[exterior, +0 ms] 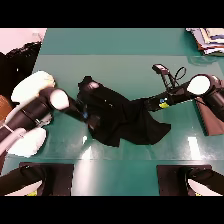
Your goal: Fold the shirts.
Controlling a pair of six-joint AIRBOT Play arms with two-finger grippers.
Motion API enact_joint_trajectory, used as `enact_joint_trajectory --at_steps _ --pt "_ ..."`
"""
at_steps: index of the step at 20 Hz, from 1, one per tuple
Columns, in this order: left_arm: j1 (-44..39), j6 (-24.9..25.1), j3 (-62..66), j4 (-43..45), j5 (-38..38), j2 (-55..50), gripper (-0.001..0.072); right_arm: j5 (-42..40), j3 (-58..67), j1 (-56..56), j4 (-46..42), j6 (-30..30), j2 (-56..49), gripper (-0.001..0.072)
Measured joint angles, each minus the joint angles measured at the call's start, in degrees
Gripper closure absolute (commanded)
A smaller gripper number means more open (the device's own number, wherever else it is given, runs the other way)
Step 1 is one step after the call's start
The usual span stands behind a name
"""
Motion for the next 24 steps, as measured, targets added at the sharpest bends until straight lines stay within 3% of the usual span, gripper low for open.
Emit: enact_joint_trajectory --at_steps 7,8,9,10,17,18,19,20,24 --pt "-4.83 -2.12 -8.20 -1.11 10.75 -2.91 0.0068 0.24 0.11 0.00 0.28 0.00 -0.24 0.0697" --pt "-5.01 -2.32 -8.52 -1.62 11.28 -3.67 0.0260 0.28 0.11 0.00 0.33 0.00 -0.22 0.0697" --pt "-5.09 -2.43 -8.74 -1.99 11.74 -4.28 0.0535 0.33 0.11 0.00 0.33 0.00 -0.17 0.0697" --pt "-5.18 -2.51 -8.87 -2.10 11.80 -4.72 0.0670 0.42 0.11 0.00 0.42 0.00 -0.11 0.0697" --pt "0.26 -3.06 -2.82 0.35 5.64 -2.51 0.0678 1.77 -0.35 -0.09 0.13 0.00 2.71 0.0696" --pt "2.58 -3.08 -1.01 1.38 4.04 -1.01 0.0677 1.97 -1.03 -0.13 0.07 0.00 3.63 0.0663" --pt "5.07 -3.08 0.76 2.14 2.91 0.70 0.0678 2.29 -2.03 -0.20 0.07 0.00 4.61 0.0411" --pt "7.32 -3.08 2.19 2.69 1.99 2.14 0.0677 2.78 -3.41 -0.24 0.04 0.00 5.70 0.0274" --pt "14.34 -2.71 5.44 3.96 -0.96 6.25 0.0677 5.42 -10.23 -2.69 -0.02 0.00 10.08 0.0273"
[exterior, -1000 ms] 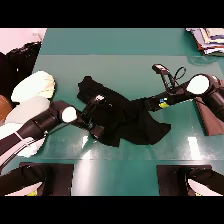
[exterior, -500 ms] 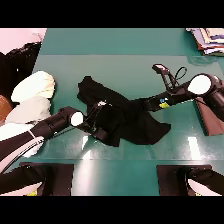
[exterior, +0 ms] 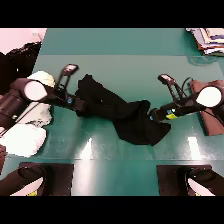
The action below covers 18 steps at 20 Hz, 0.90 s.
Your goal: Fold the shirts.
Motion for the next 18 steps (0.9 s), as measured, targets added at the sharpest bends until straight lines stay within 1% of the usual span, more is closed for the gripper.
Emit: enact_joint_trajectory --at_steps 4,8,11,15,16,17,18 --pt "2.58 0.90 0.92 0.55 -2.27 1.25 0.0677 2.36 -6.80 -10.16 0.15 -0.31 3.96 0.0274" --pt "3.32 1.27 1.18 0.61 -2.89 1.60 0.0677 2.75 -13.79 -23.41 2.45 -3.74 4.98 0.0282" --pt "3.45 1.36 1.22 0.61 -2.99 1.66 0.0677 0.70 -17.16 -30.10 6.27 -6.80 2.25 0.0282" --pt "3.54 1.46 1.22 0.59 -3.21 1.68 0.0677 -4.15 -18.67 -32.54 10.05 -9.07 -4.70 0.0292" --pt "3.54 1.46 1.22 0.59 -3.23 1.68 0.0677 -5.27 -18.82 -32.48 11.47 -9.75 -6.32 0.0412" --pt "3.54 1.46 1.22 0.57 -3.28 1.68 0.0677 -6.84 -18.93 -32.02 12.94 -10.51 -7.91 0.0492" --pt "3.54 1.46 1.22 0.59 -3.37 1.68 0.0677 -8.09 -18.99 -31.41 14.21 -11.26 -9.14 0.0617"
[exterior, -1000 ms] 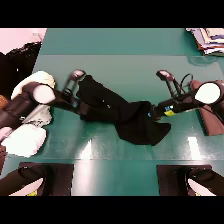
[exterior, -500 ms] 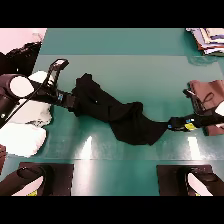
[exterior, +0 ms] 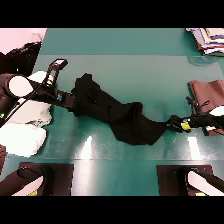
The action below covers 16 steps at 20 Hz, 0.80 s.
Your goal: Fold the shirts.
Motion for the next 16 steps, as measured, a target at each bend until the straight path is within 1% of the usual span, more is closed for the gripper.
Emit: enact_joint_trajectory --at_steps 1,4,7,9,13,16 --pt "0.00 0.00 0.00 0.02 -0.13 0.00 0.0677 -1.46 -0.07 0.74 1.11 -0.50 -0.98 0.0696" --pt "0.00 0.00 1.07 0.59 -0.61 0.24 0.0678 -4.42 1.22 2.32 2.67 -1.53 -1.49 0.0697" --pt "-0.02 0.00 7.67 2.95 -2.84 0.72 0.0677 -4.92 7.34 2.97 3.21 -1.90 2.14 0.0698" --pt "0.00 0.00 16.04 5.64 -4.90 1.20 0.0678 -4.66 14.29 3.06 3.43 -2.08 5.62 0.0698" --pt "-0.02 0.00 38.53 11.28 -8.48 1.97 0.0677 -3.58 32.22 2.71 3.69 -2.19 11.74 0.0698" --pt "0.00 0.00 54.73 13.60 -9.31 2.27 0.0678 -2.73 45.33 0.24 3.72 -2.16 14.99 0.0698"
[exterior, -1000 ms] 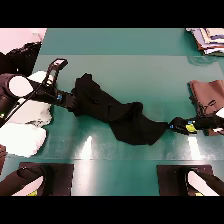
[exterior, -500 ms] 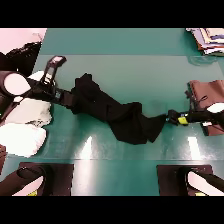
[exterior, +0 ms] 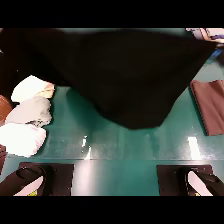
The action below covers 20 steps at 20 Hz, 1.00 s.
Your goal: Fold the shirts.
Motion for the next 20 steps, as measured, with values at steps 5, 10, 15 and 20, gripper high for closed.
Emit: enact_joint_trajectory --at_steps 5,10,15,20 --pt "-0.02 -0.50 11.15 -0.57 3.63 3.08 0.0678 3.76 15.61 -9.55 0.17 0.04 4.17 0.0698" --pt "-0.02 -1.40 13.57 -7.67 11.37 5.70 0.0679 9.35 28.11 -22.08 0.35 0.72 4.79 0.0699" --pt "-0.02 -0.81 7.13 -5.40 14.60 5.27 0.0679 17.11 37.31 -25.70 0.57 5.09 -2.21 0.0699" --pt "1.22 -1.86 -7.96 1.14 12.68 -3.58 0.0679 22.95 29.75 -18.56 -3.17 8.24 -13.16 0.0699"
